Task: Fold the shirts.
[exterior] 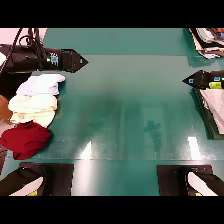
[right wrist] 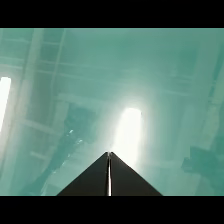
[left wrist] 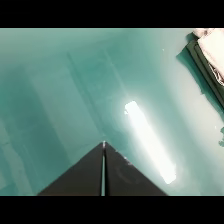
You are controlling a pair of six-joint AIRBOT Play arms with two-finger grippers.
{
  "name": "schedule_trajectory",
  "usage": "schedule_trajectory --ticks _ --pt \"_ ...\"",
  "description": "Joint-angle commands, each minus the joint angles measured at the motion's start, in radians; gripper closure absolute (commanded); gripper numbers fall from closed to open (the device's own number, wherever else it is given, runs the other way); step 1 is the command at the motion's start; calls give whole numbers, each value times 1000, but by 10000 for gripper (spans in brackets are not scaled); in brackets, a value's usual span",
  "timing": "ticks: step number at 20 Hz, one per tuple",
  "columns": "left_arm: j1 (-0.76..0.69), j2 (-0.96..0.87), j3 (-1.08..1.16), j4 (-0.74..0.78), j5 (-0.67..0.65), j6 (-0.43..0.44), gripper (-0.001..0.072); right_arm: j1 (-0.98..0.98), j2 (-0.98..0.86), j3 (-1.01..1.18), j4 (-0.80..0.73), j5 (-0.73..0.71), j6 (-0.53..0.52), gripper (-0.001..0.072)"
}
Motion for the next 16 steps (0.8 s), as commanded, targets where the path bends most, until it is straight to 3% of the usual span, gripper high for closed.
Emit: schedule_trajectory --ticks 1,12,15,16 --pt "0 0 0 0 0 0 678 2 1 0 0 2 1 694" --pt "0 0 0 0 0 0 678 2 1 0 1 11 1 694" --pt "0 0 0 32 64 23 676 2 1 0 1 11 1 693" --pt "7 0 0 129 66 31 592 2 1 0 2 11 1 694"
